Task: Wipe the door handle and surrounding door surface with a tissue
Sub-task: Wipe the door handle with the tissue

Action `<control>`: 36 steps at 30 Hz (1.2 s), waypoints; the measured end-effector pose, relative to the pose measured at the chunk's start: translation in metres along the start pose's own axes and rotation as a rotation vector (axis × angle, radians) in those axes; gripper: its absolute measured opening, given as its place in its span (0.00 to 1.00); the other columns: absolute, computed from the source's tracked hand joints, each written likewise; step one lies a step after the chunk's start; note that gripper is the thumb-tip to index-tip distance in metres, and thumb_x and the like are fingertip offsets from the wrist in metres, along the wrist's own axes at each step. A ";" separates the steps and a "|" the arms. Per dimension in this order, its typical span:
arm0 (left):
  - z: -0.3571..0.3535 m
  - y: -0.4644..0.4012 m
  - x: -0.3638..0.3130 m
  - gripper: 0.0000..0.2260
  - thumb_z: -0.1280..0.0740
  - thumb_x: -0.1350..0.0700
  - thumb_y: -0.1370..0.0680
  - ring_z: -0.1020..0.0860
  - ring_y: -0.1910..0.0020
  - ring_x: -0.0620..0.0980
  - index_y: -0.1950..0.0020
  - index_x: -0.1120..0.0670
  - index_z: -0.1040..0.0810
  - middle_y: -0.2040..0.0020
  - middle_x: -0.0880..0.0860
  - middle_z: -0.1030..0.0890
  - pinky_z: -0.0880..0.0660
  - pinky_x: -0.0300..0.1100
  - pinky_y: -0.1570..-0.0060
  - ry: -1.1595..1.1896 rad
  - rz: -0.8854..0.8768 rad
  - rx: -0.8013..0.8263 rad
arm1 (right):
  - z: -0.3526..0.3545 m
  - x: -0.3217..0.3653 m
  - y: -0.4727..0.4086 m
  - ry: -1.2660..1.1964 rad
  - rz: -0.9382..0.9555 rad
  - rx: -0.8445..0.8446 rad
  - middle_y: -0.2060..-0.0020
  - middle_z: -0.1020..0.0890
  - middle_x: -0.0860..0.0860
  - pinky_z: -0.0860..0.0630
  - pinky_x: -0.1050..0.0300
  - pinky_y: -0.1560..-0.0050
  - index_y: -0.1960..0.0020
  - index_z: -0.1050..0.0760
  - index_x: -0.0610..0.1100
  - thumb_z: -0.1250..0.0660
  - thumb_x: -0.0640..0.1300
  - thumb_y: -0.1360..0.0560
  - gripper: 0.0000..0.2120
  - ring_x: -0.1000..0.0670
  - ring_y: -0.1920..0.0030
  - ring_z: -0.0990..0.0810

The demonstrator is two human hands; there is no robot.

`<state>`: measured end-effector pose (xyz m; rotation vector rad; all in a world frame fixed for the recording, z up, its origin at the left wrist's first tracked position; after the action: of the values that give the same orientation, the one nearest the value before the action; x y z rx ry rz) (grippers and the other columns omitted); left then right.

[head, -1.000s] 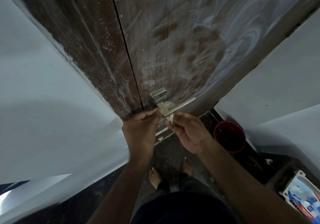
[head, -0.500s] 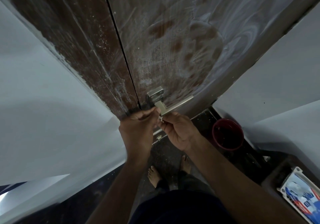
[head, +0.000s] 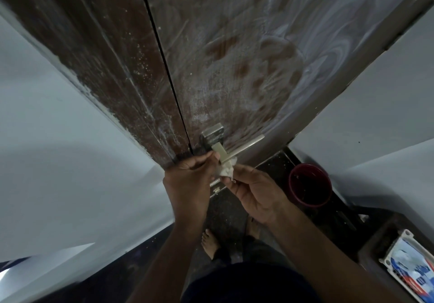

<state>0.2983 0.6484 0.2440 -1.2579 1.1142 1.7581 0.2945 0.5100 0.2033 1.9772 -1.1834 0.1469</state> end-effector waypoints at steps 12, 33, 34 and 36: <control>0.000 0.001 -0.002 0.08 0.22 0.57 0.26 0.14 0.61 0.42 0.52 0.44 0.13 0.59 0.43 0.12 0.15 0.50 0.52 0.017 -0.022 -0.008 | 0.001 0.020 0.023 -0.015 0.144 -0.292 0.51 0.16 0.35 0.16 0.58 0.59 0.49 0.22 0.27 0.30 0.30 0.29 0.10 0.45 0.58 0.14; -0.001 0.001 0.002 0.07 0.22 0.57 0.26 0.16 0.68 0.41 0.54 0.44 0.13 0.61 0.46 0.12 0.20 0.40 0.64 0.026 -0.008 -0.011 | 0.017 0.062 0.027 0.210 0.412 -0.489 0.64 0.19 0.43 0.17 0.50 0.53 0.59 0.24 0.37 0.34 0.28 0.25 0.07 0.48 0.64 0.17; -0.001 0.001 0.002 0.07 0.22 0.57 0.26 0.17 0.69 0.40 0.53 0.45 0.13 0.61 0.47 0.12 0.21 0.39 0.64 0.023 -0.010 -0.014 | 0.022 0.070 0.025 0.219 0.438 -0.490 0.63 0.19 0.43 0.17 0.50 0.52 0.59 0.24 0.38 0.34 0.28 0.25 0.07 0.47 0.63 0.17; -0.001 0.001 0.002 0.06 0.22 0.57 0.26 0.17 0.69 0.41 0.52 0.47 0.12 0.61 0.46 0.12 0.20 0.41 0.63 0.019 -0.004 -0.020 | 0.024 0.074 0.024 0.298 0.452 -0.492 0.60 0.16 0.41 0.17 0.51 0.51 0.57 0.22 0.35 0.33 0.29 0.25 0.04 0.46 0.60 0.16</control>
<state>0.2971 0.6475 0.2417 -1.2906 1.1065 1.7624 0.3097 0.4370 0.2359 1.1992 -1.3009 0.3330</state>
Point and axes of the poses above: each hand's wrist, its own y-axis away from the middle knuckle, its own z-axis out of the back of the hand, x = y × z, the point moved 7 cm from there along -y, towards the middle knuckle
